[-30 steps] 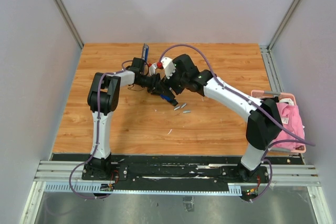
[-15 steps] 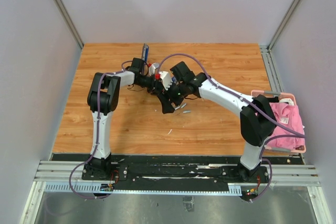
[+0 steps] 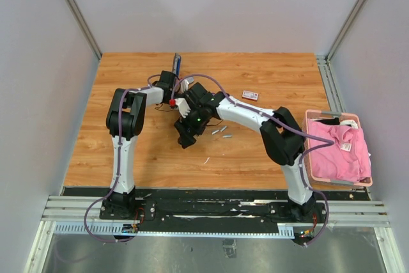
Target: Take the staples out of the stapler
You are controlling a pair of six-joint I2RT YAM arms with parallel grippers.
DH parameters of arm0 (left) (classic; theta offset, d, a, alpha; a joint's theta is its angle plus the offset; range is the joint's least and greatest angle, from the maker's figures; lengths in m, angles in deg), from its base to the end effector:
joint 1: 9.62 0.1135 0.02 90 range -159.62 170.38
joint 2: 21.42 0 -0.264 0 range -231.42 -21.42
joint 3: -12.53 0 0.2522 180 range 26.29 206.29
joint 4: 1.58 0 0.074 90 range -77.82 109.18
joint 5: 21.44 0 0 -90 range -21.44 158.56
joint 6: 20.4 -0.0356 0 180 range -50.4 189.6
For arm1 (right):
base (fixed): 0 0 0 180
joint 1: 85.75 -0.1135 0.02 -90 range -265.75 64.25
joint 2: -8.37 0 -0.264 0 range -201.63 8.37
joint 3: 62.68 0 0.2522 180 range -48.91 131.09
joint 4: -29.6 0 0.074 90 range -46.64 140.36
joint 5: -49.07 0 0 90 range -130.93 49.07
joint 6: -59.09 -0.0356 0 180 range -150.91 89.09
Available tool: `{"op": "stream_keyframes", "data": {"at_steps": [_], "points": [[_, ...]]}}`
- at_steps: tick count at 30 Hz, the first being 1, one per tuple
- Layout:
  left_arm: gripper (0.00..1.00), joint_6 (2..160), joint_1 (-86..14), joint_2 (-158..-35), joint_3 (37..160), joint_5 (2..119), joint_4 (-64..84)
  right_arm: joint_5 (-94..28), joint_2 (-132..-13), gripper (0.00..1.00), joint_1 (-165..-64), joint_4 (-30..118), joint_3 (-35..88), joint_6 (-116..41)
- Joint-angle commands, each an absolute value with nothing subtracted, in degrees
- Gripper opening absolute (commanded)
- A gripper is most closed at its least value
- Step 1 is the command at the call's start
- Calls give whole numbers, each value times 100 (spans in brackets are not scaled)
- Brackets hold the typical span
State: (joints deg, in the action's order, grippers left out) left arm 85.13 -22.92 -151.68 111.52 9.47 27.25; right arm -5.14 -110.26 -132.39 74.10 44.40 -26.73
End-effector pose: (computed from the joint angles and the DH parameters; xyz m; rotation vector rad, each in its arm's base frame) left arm 0.4330 -0.1337 0.1041 0.3279 2.4933 -1.5302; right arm 0.2945 0.3422 0.2094 -1.3529 2.2481 1.0745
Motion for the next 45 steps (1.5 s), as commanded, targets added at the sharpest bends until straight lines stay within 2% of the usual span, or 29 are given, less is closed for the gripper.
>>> {"op": "stream_keyframes", "data": {"at_steps": [1, 4, 10, 13, 21, 27, 36, 45], "points": [[14, 8333, -2168, -15378, 10960, 1693, 2679, -620, -11486, 76, -13405, 7657, 5031, -2722], [17, 8372, -2142, -15378, 10946, 1666, 2662, -773, -11684, 76, -13402, 7720, 5272, -2677], [34, 8505, -2075, -15349, 10918, 1674, 2603, -853, -11510, 76, -13332, 7957, 5473, -2424], [40, 8583, -2045, -15321, 10900, 1729, 2558, -800, -11260, 77, -13120, 7950, 5392, -2425], [45, 8669, -1992, -15309, 10830, 1896, 2508, -485, -10762, 77, -12098, 7237, 4853, -3209], [53, 8649, -1973, -15245, 10849, 1954, 2551, -404, -11044, 77, -11616, 7112, 4829, -3631], [67, 8433, -1973, -15053, 10957, 2264, 2826, -472, -11423, 76, -11487, 7065, 4941, -3803], [70, 8349, -1973, -14893, 11198, 2642, 3017, -444, -11294, 77, -11340, 7064, 4918, -3848]]}}
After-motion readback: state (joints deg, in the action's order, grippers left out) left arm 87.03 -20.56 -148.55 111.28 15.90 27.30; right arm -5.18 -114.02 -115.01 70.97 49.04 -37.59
